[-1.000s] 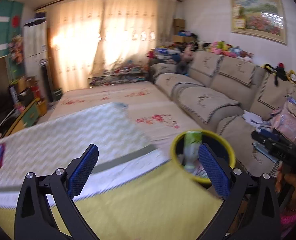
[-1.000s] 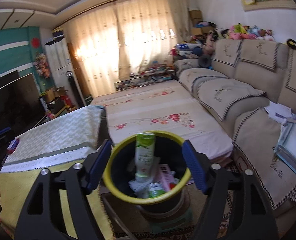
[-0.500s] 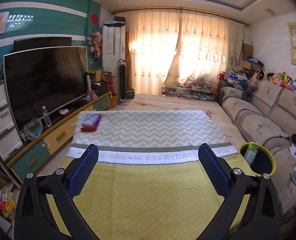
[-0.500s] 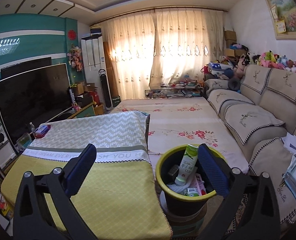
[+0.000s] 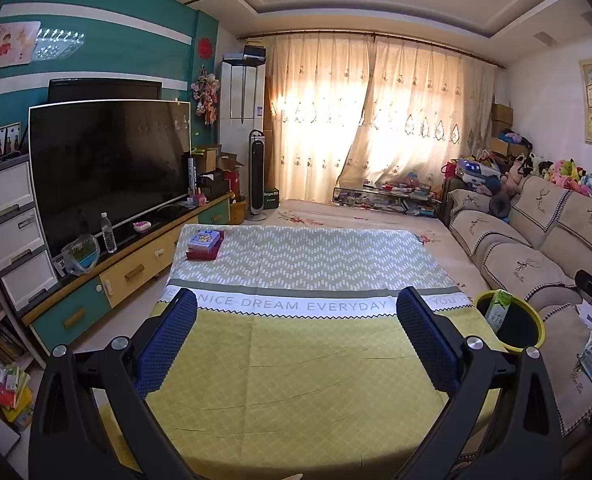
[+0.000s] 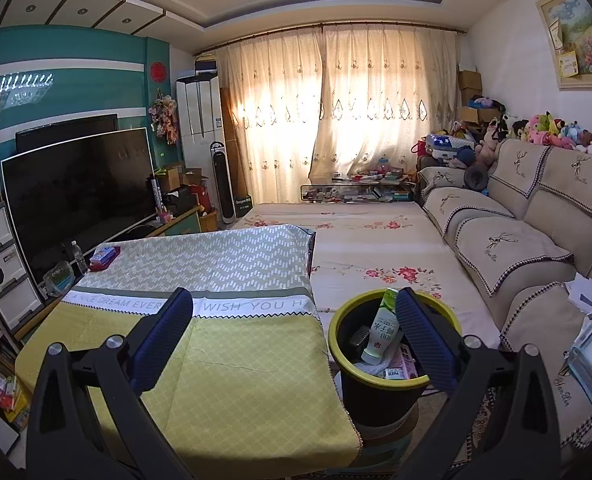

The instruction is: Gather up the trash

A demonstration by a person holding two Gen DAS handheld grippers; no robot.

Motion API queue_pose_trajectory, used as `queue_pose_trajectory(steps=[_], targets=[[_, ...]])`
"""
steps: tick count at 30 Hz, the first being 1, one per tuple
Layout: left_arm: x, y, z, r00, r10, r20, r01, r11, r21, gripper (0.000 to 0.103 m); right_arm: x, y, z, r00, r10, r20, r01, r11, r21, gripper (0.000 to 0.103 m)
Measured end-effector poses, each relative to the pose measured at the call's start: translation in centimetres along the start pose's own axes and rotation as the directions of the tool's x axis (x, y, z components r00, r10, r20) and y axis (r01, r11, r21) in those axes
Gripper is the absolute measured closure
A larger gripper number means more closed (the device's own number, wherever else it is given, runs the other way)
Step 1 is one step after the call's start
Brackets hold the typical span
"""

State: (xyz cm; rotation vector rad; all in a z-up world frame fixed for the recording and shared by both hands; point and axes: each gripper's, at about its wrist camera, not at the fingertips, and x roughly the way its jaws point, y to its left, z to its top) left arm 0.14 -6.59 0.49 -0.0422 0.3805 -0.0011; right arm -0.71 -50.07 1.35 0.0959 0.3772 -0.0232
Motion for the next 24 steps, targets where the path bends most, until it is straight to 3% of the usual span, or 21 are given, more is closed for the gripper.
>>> queue_pose_trajectory(steps=[24], targets=[[0.76, -0.99, 0.43, 1.000, -0.006, -0.010, 0.006, 1.000, 0.017, 0.005, 0.87, 0.49, -0.12, 1.000, 0.001, -0.003, -0.001, 1.000, -0.003, 0.007]])
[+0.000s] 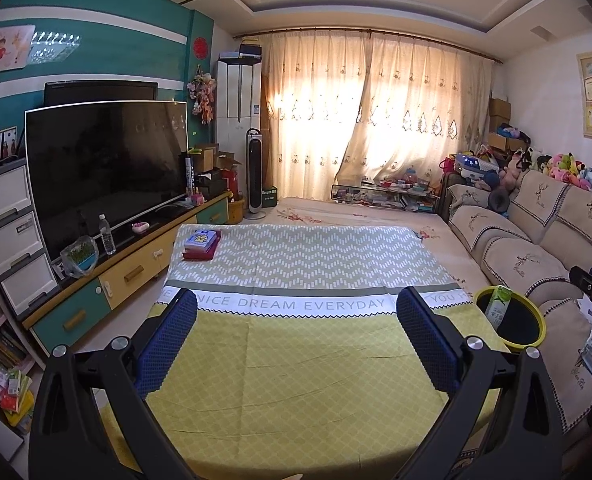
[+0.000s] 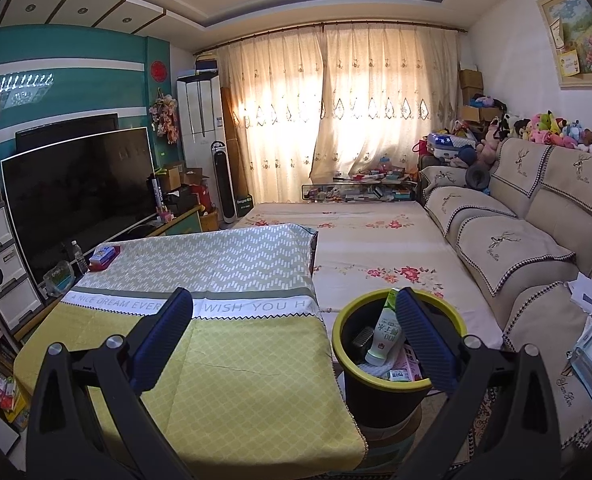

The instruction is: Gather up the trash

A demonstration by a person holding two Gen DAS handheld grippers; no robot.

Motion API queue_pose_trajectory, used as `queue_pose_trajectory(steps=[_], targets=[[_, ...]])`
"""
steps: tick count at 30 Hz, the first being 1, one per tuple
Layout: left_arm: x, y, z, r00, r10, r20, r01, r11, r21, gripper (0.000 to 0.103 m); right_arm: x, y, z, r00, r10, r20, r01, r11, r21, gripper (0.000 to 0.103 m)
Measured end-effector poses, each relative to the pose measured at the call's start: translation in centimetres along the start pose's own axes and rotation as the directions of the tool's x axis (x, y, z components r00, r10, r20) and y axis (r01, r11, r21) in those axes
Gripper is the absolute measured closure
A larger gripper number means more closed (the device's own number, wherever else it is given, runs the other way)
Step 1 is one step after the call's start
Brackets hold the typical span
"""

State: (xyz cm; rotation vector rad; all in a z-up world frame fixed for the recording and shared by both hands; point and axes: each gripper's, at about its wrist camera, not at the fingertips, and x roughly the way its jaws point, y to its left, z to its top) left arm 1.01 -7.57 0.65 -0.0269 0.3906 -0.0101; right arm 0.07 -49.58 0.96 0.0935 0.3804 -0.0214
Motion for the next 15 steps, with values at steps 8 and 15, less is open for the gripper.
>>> queue_pose_trajectory(steps=[8, 15], targets=[[-0.04, -0.06, -0.24, 1.000, -0.003, -0.005, 0.003, 1.000, -0.001, 0.005, 0.09, 0.07, -0.01, 1.000, -0.001, -0.003, 0.001, 1.000, 0.000, 0.007], [0.01, -0.22, -0.46, 1.000, -0.009, -0.007, 0.009, 1.000, 0.003, 0.005, 0.14, 0.07, -0.03, 1.000, -0.001, -0.004, 0.001, 1.000, 0.001, 0.007]])
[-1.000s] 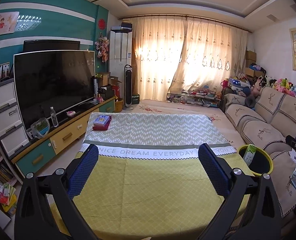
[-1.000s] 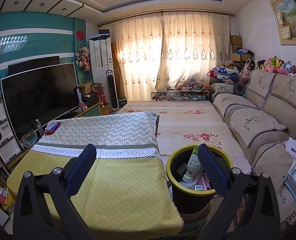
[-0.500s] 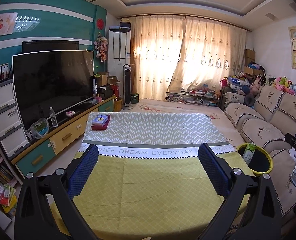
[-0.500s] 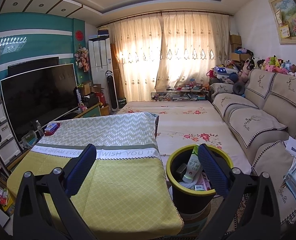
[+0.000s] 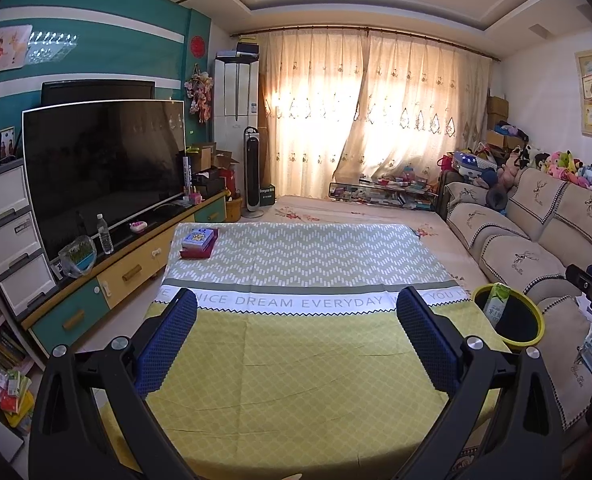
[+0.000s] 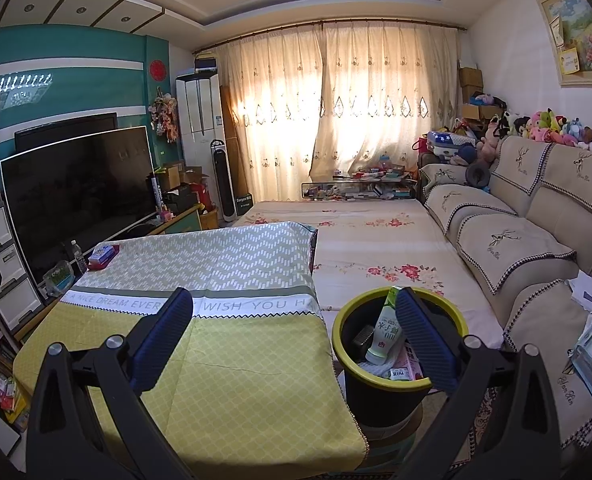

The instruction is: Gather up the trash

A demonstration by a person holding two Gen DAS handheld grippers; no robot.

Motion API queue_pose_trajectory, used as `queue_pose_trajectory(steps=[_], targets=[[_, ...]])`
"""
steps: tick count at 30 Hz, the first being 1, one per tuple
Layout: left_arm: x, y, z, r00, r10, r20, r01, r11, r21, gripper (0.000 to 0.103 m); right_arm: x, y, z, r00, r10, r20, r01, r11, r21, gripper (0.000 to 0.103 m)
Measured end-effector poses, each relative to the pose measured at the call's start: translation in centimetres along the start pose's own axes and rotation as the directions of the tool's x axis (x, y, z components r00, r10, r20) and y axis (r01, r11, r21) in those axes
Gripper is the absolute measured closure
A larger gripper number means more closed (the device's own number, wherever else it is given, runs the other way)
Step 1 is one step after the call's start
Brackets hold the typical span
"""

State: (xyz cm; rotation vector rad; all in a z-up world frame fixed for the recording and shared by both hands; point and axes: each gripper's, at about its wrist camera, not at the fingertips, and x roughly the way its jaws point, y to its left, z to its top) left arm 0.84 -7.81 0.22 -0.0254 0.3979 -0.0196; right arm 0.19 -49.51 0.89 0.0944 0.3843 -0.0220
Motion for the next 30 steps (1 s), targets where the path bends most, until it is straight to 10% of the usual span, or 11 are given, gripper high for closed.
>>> queue_pose_trajectory(steps=[30], targets=[[0.48, 0.13, -0.40, 1.000, -0.005, -0.011, 0.005, 1.000, -0.002, 0.005, 0.82, 0.54, -0.75, 1.000, 0.011, -0.015, -0.011, 1.000, 0.003, 0.007]])
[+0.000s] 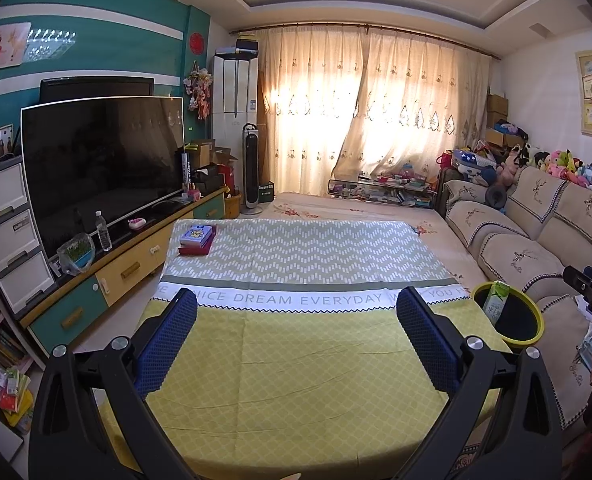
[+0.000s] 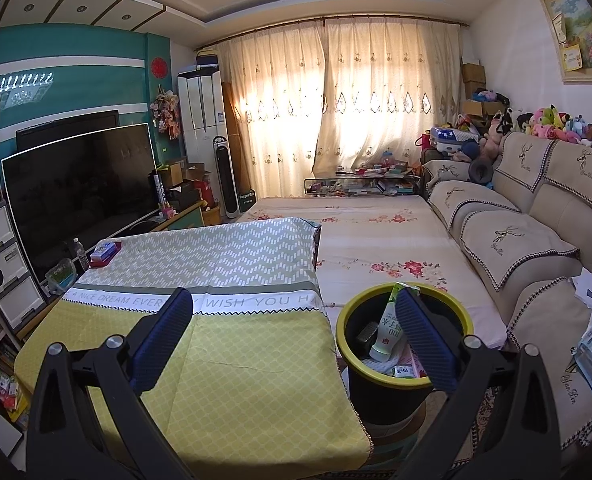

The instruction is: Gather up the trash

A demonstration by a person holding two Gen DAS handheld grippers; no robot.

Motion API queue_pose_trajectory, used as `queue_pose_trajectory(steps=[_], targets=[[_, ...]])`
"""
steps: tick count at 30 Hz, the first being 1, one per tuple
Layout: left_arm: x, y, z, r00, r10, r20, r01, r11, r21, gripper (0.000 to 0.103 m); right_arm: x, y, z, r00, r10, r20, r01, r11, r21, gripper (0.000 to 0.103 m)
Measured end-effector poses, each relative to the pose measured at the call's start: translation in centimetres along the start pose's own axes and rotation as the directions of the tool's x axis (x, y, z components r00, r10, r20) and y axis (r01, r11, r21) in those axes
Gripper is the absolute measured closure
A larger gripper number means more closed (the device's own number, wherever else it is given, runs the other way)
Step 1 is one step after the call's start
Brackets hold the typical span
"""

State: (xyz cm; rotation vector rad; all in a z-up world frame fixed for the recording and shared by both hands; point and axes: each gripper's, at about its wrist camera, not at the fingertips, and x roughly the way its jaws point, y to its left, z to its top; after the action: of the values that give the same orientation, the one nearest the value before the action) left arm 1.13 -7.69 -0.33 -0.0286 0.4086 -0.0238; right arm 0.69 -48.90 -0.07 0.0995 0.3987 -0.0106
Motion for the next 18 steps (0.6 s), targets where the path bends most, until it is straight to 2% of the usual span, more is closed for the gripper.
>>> queue_pose_trajectory(steps=[18], targets=[[0.30, -0.06, -0.04, 1.000, 0.002, -0.010, -0.002, 1.000, 0.010, 0.005, 0.37, 0.20, 0.01, 1.000, 0.009, -0.006, -0.009, 1.000, 0.001, 0.007]])
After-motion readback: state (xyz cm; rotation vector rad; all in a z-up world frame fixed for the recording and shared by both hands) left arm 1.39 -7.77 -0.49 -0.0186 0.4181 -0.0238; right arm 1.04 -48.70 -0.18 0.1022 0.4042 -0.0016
